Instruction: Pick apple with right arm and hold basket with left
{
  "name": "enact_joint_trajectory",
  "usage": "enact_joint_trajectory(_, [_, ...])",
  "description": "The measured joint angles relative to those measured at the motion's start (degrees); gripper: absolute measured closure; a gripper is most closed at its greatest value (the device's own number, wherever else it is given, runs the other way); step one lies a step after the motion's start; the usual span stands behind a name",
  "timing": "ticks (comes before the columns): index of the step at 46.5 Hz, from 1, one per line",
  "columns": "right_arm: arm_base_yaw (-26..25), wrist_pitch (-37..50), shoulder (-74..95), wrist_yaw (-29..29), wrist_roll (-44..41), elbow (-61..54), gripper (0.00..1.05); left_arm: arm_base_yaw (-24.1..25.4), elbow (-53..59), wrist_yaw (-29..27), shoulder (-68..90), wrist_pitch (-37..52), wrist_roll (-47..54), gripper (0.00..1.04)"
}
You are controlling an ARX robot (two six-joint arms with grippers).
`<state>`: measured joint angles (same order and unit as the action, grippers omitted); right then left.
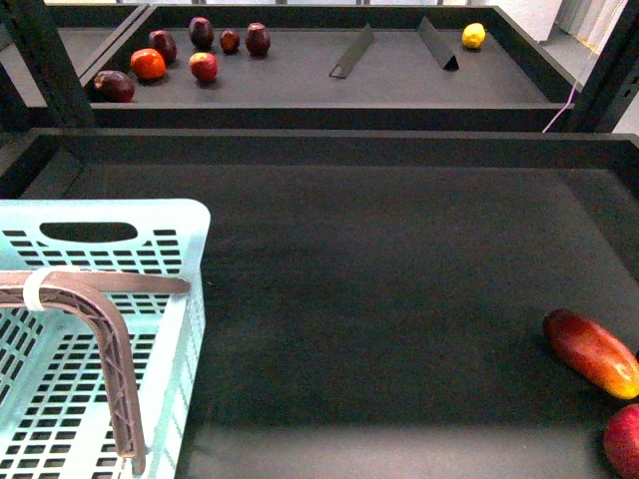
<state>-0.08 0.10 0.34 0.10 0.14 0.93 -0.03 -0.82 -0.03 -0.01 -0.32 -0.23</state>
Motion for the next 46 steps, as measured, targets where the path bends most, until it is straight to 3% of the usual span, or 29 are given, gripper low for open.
enact_joint_trajectory(15, [0.0, 0.0, 0.0, 0.0, 0.0, 0.0, 0.09, -0.09, -0.07, -0.42, 0.24, -0.33, -0.17, 0.07])
enact_joint_trajectory(20, [0.0, 0.0, -0.02, 0.02, 0.0, 0.0, 0.09, -2.86, -5.97, -6.97, 9.22, -15.06, -8.04, 0.07])
enact_joint_trajectory(24, [0.0, -0.02, -0.02, 0.0, 0.0, 0.0, 0.09, -3.45, -7.56, -6.93, 15.41, -15.08, -11.82, 0.07])
enact_joint_trajectory(30, [0.02, 0.0, -0.02, -0.02, 0.0, 0.0, 0.09, -0.74, -12.66, -1.36, 23.98, -9.9, -18.56, 0.07])
enact_joint_trajectory(46, [0.02, -0.02, -0.02, 0.0, 0.0, 0.0, 0.09, 6.97, -19.08, 10.05, 43.98, -7.34, -43.41, 0.07])
